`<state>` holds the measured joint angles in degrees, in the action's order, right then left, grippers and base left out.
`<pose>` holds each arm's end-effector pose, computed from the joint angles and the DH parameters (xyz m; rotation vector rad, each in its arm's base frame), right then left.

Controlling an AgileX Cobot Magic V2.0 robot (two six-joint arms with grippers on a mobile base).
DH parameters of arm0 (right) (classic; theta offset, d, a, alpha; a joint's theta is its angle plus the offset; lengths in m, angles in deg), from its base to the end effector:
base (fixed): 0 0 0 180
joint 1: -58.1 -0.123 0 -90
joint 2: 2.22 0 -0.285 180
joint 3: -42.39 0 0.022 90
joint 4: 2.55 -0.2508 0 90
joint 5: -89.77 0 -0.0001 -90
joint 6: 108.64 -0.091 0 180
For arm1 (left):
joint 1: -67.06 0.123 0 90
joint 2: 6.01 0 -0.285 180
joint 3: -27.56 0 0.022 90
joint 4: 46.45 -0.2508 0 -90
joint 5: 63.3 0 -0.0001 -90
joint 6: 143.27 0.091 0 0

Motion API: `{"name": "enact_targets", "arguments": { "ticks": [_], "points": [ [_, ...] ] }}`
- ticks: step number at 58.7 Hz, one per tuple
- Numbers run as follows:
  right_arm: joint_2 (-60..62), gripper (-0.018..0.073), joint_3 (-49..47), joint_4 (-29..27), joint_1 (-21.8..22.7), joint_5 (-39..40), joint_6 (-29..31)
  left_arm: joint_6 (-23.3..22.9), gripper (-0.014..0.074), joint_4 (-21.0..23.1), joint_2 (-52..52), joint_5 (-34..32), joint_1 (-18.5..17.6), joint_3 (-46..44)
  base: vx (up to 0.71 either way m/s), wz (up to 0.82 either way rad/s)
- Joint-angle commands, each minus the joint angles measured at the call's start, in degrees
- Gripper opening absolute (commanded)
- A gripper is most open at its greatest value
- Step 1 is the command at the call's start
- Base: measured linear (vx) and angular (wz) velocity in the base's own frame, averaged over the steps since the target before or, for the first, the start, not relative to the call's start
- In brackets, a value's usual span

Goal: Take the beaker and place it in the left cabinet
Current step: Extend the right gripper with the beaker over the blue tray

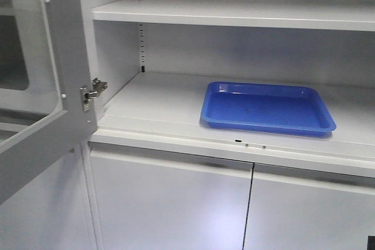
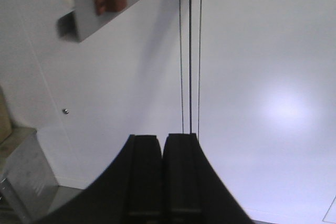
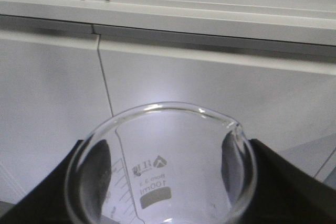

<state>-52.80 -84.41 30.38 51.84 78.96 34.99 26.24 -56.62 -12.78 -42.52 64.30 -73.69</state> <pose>0.1513 0.0072 0.2695 0.0263 1.9679 0.0155 0.0528 0.0032 0.1730 -0.0148 1.8495 0.0126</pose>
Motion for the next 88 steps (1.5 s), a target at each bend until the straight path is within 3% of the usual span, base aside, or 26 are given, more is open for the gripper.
{"name": "enact_targets", "arguments": {
  "ticks": [1,88],
  "points": [
    [0.2,-0.0001,-2.0,0.9,0.4,4.0,0.3,-0.2,0.0003,-0.2,0.6,-4.3,-0.3,-0.9,0.27,-0.39],
    [0.1,-0.0001,-2.0,0.9,0.4,3.8,0.3,-0.2,0.0003,-0.2,0.6,-4.3,-0.3,-0.9,0.18,-0.18]
  ]
}}
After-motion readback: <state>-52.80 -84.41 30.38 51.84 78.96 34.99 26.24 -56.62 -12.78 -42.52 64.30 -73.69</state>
